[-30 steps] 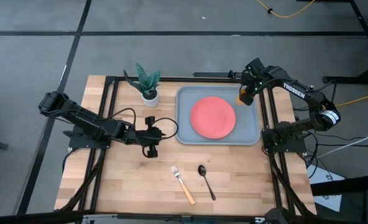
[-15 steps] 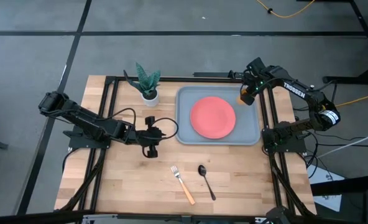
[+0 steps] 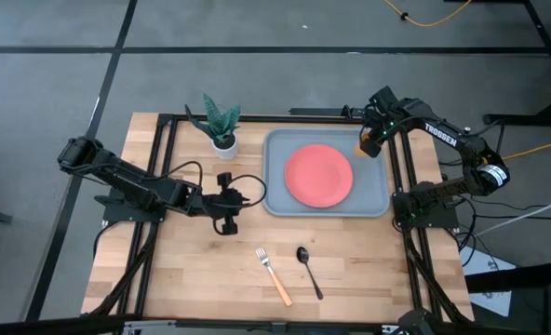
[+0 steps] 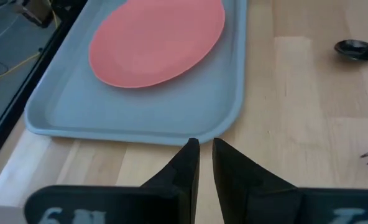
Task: Pick and place plate/cup/fork/spoon on tray
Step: Put the yellow cup to the top right of the pink plate on the blue serving tray
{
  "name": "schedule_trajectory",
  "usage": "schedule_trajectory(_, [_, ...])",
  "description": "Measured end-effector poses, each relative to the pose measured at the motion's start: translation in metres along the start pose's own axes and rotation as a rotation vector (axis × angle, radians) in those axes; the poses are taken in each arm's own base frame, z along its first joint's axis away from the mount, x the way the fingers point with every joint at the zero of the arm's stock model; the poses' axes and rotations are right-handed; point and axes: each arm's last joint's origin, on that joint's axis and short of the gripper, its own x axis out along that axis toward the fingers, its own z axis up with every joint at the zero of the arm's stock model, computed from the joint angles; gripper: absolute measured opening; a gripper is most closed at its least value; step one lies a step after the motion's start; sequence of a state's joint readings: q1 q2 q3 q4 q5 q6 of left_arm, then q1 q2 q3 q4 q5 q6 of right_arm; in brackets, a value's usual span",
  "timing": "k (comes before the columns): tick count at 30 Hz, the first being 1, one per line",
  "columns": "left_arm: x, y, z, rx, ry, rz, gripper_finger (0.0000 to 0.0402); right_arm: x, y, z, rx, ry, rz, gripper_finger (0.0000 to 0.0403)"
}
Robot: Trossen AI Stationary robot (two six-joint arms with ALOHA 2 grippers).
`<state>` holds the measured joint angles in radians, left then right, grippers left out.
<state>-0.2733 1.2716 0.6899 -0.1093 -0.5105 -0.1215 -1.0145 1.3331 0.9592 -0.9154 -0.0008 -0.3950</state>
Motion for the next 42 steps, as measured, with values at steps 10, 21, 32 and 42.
schedule_trajectory(10, [0.0,0.0,0.0,0.001,0.001,-0.003,0.0039,0.0,0.0,0.0,0.002,-0.002,0.0,0.0025])
schedule_trajectory(21, [0.0,0.0,0.0,0.001,0.001,-0.002,0.0039,0.0,0.0,0.0,0.002,0.004,0.003,0.0018])
schedule_trajectory(32, [0.0,0.0,0.0,0.001,0.001,-0.003,0.0039,0.006,0.0,0.001,0.027,0.024,0.012,0.0022])
schedule_trajectory(42, [0.0,0.0,0.0,0.001,0.001,-0.003,0.0039,0.017,0.004,-0.009,0.026,0.067,0.028,0.0022])
